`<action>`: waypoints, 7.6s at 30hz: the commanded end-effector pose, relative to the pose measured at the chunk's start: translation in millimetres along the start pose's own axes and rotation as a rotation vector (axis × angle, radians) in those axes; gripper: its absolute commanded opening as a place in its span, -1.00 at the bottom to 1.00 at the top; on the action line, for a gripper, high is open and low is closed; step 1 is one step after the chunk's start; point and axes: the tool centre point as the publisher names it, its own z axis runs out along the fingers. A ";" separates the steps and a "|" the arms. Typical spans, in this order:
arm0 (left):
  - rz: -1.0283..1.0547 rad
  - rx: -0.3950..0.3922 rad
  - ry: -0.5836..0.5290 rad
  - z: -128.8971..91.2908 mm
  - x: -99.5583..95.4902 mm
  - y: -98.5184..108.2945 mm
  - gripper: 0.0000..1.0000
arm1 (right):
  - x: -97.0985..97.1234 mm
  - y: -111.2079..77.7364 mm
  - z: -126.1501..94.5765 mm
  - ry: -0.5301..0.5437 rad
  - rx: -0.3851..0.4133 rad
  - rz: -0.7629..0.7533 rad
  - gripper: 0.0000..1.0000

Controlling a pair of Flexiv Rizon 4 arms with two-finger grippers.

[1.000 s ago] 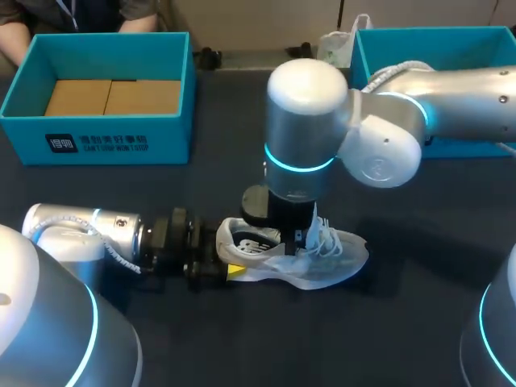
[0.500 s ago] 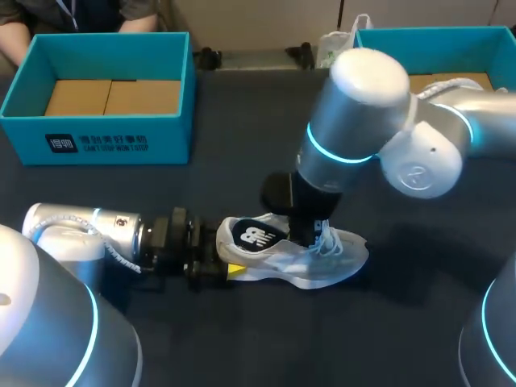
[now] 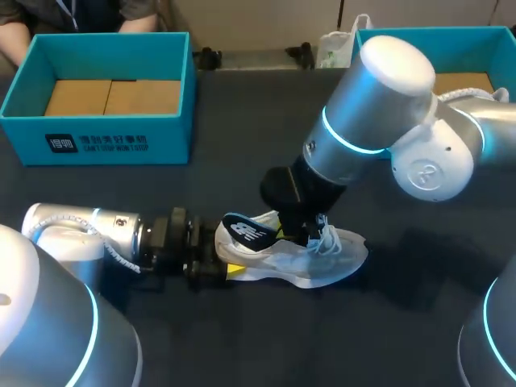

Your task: Take the shoe out of the shoebox, open the shoe tongue, remove and reinsert the insole, then place the shoe into the shoebox

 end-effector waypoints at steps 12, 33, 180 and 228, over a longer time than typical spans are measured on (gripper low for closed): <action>0.000 0.000 -0.001 1.4 -0.1 -0.9 -1.00 | -7.3 18.1 -11.3 0.025 0.006 -0.122 -1.00; 0.000 0.000 -0.001 1.4 -0.1 -0.9 -1.00 | -25.3 48.5 8.1 0.208 0.026 -0.151 -0.89; 0.000 0.000 -0.001 1.4 -0.1 -0.9 -1.00 | -23.8 110.5 -18.1 0.439 -0.341 0.245 -1.00; 0.000 0.000 -0.001 1.4 -0.1 -0.9 -1.00 | -30.2 161.8 -197.2 0.204 -0.816 0.192 -1.00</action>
